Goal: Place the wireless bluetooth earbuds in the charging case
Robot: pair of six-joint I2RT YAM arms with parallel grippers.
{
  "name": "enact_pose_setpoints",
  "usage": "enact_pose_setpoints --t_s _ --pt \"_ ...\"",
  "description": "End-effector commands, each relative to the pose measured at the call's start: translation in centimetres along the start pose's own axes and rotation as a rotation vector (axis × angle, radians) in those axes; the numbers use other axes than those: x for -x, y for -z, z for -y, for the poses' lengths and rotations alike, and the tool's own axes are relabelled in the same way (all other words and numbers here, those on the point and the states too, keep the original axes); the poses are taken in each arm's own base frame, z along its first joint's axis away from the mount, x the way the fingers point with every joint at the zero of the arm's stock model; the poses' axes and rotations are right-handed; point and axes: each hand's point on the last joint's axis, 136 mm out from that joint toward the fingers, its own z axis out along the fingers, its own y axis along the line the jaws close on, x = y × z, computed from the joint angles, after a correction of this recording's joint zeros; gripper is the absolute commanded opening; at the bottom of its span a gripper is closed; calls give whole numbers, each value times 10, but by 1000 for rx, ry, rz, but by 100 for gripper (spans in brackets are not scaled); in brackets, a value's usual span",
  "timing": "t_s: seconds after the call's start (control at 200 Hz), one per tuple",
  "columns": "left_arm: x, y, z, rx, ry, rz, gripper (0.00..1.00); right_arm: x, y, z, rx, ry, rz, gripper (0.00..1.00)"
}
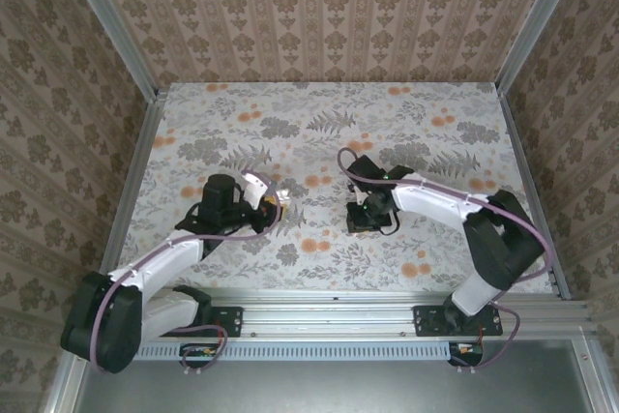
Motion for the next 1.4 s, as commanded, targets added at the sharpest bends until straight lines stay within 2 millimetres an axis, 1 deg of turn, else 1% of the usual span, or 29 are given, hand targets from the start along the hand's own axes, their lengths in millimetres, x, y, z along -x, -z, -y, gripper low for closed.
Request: enact_pose_setpoints --t_s 0.0,0.09,0.105,0.155,0.25,0.255,0.27,0.37,0.565,0.695,0.9,1.045,1.235,1.295,1.31,1.395 --pt "9 -5 18 -83 -69 54 15 21 15 -12 65 32 169 19" --pt "8 -10 19 -100 -79 50 15 30 26 -23 129 88 258 19" --pt "8 -10 24 -127 -82 49 15 31 28 -24 139 99 271 19" --pt "6 -13 27 -149 -91 35 15 33 34 -30 170 133 306 19" --pt "1 -19 29 -176 -97 19 15 35 37 -35 190 189 334 19" --pt "1 -19 29 -176 -96 19 15 36 42 -36 197 196 347 19" --pt "0 -20 29 -180 -94 18 14 36 47 -39 208 208 362 19" --pt "-3 -23 32 -207 -95 15 15 37 59 -48 244 278 416 18" --pt "3 -20 48 -278 -150 57 15 38 91 -76 338 431 535 19" --pt "2 -15 59 -305 -211 102 15 36 104 -95 383 505 565 19" --pt "2 -12 65 -310 -252 104 15 32 104 -124 384 595 555 19" --pt "3 -11 68 -318 -258 107 15 35 106 -141 399 638 571 19" --pt "4 -9 69 -312 -261 111 15 38 99 -154 415 660 561 19" --pt "5 -8 69 -312 -264 115 15 39 103 -159 424 667 573 19" --pt "5 -8 69 -310 -264 115 15 40 93 -158 416 664 553 19" --pt "5 -8 69 -304 -267 118 15 42 90 -162 421 668 549 19"
